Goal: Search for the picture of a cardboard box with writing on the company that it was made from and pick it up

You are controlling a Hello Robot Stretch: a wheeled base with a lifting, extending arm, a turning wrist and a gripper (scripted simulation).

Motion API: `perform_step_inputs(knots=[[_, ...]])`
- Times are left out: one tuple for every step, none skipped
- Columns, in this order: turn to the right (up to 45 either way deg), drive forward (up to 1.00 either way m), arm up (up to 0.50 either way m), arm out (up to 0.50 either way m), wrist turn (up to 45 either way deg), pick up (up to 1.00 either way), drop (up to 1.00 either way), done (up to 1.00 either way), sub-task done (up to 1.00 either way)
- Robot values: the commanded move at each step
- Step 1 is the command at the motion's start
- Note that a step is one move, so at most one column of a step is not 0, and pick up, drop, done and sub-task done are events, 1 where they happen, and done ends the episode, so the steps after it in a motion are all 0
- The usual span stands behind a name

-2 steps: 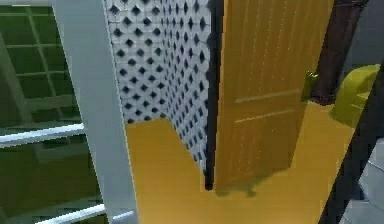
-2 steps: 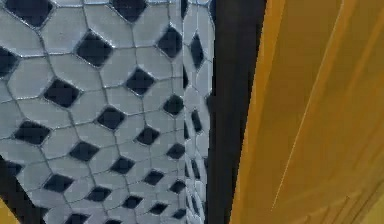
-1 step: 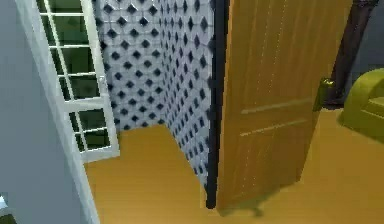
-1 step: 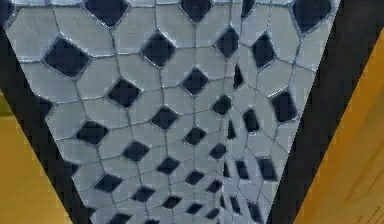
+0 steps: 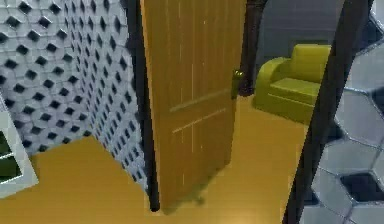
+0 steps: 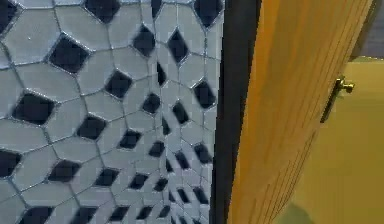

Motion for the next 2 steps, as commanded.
perform_step_inputs(knots=[[0.0,0.4,0.0,0.0,0.0,0.0,0.0,0.0,0.0],[-45.0,0.0,0.0,0.0,0.0,0.0,0.0,0.0,0.0]])
